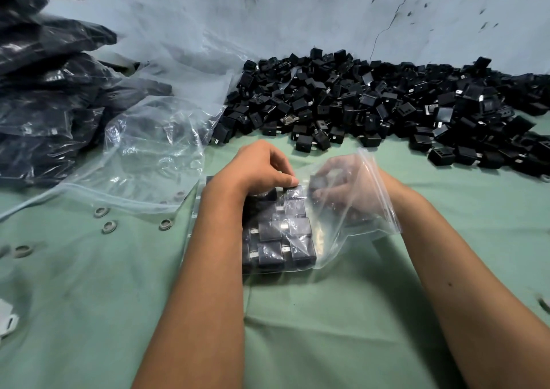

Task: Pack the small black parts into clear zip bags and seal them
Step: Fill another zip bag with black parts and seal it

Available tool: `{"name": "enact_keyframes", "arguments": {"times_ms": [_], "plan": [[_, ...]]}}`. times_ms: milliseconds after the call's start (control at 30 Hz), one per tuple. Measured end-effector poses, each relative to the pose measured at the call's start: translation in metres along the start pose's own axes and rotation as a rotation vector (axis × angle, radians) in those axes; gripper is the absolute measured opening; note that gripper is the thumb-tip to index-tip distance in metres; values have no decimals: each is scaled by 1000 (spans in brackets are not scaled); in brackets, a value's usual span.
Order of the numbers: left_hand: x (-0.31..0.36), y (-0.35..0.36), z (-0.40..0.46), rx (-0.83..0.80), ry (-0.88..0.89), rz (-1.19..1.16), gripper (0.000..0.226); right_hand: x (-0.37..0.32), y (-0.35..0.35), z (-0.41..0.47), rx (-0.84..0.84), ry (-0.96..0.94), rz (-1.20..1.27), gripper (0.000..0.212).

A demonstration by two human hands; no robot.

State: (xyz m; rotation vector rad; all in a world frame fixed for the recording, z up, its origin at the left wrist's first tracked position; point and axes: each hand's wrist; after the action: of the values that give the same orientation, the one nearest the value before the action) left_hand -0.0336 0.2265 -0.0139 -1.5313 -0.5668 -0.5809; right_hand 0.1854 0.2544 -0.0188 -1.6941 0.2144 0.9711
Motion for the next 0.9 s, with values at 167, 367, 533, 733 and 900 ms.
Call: {"name": "enact_keyframes", "arguments": {"times_ms": [167, 367, 533, 733, 900], "plan": [[2, 0, -1, -6, -17, 3, 11, 3, 7, -10, 3, 51, 511, 22], [4, 1, -3, -3, -23, -10, 11, 4, 19, -8, 89, -59, 493, 11], [1, 2, -2, 35, -21, -35, 24, 9, 17, -4, 66, -104, 490, 16], [-8, 2, 5, 211, -84, -13, 23, 10, 19, -5, 71, -144, 422, 19], [-21, -10, 8, 466, -191, 6, 21, 12, 20, -2, 67, -54, 444, 24]]}}
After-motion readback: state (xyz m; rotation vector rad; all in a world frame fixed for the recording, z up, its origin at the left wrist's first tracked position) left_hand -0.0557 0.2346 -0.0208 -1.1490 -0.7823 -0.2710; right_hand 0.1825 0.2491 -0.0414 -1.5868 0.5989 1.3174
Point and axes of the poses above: each hand's wrist, its own z-axis towards the middle knuckle, its own y-axis out of the palm, x = y × z, and after that the axes turned 5 degrees about z, right-handed
